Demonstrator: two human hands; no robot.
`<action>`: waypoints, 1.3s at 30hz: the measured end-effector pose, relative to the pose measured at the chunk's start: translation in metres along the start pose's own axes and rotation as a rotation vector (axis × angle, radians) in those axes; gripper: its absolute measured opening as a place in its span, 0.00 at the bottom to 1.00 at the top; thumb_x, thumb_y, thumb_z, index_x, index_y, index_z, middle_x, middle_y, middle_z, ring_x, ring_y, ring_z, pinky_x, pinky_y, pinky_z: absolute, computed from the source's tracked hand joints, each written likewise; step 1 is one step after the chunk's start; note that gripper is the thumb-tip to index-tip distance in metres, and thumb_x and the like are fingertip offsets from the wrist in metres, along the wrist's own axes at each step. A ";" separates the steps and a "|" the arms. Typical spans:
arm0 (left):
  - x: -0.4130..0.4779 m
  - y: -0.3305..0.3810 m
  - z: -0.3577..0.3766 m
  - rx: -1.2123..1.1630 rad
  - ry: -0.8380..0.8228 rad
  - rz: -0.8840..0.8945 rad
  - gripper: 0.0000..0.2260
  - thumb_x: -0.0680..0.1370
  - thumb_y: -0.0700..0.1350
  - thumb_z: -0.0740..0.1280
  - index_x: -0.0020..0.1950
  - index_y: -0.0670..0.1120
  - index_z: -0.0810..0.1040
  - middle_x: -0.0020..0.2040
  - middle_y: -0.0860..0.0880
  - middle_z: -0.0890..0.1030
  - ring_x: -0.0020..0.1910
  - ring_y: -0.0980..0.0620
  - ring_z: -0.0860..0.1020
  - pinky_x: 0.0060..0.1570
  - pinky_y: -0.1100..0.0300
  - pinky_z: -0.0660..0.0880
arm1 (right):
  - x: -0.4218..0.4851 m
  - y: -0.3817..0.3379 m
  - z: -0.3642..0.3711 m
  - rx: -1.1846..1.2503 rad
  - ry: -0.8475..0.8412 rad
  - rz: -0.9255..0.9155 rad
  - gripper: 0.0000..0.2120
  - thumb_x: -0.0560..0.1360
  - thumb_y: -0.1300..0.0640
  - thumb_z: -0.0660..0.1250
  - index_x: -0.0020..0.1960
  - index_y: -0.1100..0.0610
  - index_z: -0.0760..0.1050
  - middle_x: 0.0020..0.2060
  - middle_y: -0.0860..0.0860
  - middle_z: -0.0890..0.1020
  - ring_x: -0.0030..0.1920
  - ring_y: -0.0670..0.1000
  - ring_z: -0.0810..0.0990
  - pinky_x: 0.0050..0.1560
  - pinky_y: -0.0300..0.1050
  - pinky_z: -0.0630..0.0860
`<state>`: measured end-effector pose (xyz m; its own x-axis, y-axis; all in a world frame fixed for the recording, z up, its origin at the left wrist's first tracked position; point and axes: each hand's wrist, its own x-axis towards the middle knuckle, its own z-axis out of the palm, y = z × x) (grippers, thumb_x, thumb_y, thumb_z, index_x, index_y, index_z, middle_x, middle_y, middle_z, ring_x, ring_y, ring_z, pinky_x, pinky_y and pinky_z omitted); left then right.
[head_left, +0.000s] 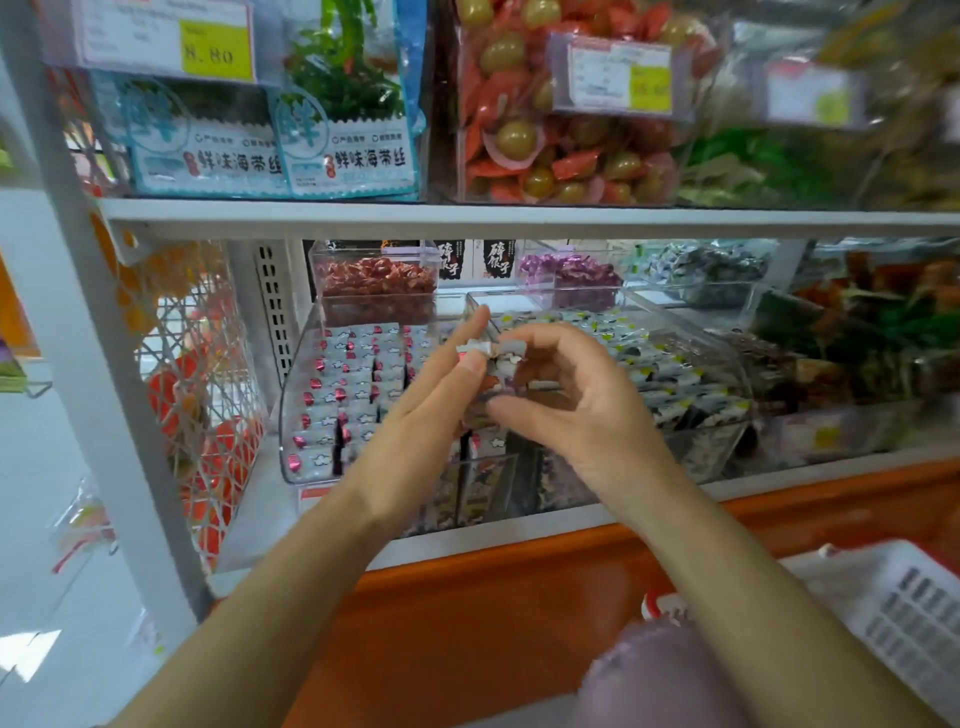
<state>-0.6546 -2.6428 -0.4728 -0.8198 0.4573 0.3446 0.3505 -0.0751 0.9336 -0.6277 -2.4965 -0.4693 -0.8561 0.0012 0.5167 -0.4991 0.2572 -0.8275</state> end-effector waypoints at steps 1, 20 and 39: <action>0.002 0.001 0.011 -0.009 -0.028 -0.005 0.22 0.75 0.62 0.56 0.70 0.68 0.62 0.67 0.66 0.68 0.67 0.63 0.68 0.69 0.51 0.64 | -0.006 -0.002 -0.009 -0.046 0.041 0.012 0.16 0.68 0.57 0.74 0.53 0.49 0.76 0.45 0.46 0.80 0.48 0.45 0.79 0.50 0.43 0.78; 0.019 -0.069 0.198 0.561 -0.352 -0.166 0.18 0.77 0.48 0.65 0.66 0.48 0.72 0.52 0.50 0.75 0.41 0.53 0.74 0.44 0.59 0.73 | -0.267 0.255 -0.173 -0.288 0.561 1.328 0.12 0.74 0.57 0.70 0.46 0.67 0.76 0.38 0.62 0.78 0.37 0.58 0.78 0.45 0.52 0.80; 0.024 -0.062 0.186 0.478 -0.350 -0.226 0.13 0.77 0.46 0.65 0.61 0.49 0.75 0.46 0.51 0.80 0.45 0.54 0.80 0.48 0.56 0.79 | -0.208 0.229 -0.192 -0.069 0.677 1.289 0.09 0.79 0.64 0.56 0.40 0.60 0.69 0.34 0.55 0.78 0.36 0.52 0.81 0.39 0.42 0.78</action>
<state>-0.6117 -2.4619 -0.5408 -0.7286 0.6847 0.0162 0.4160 0.4237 0.8046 -0.5382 -2.2529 -0.7238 -0.4604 0.7032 -0.5417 0.5742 -0.2294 -0.7859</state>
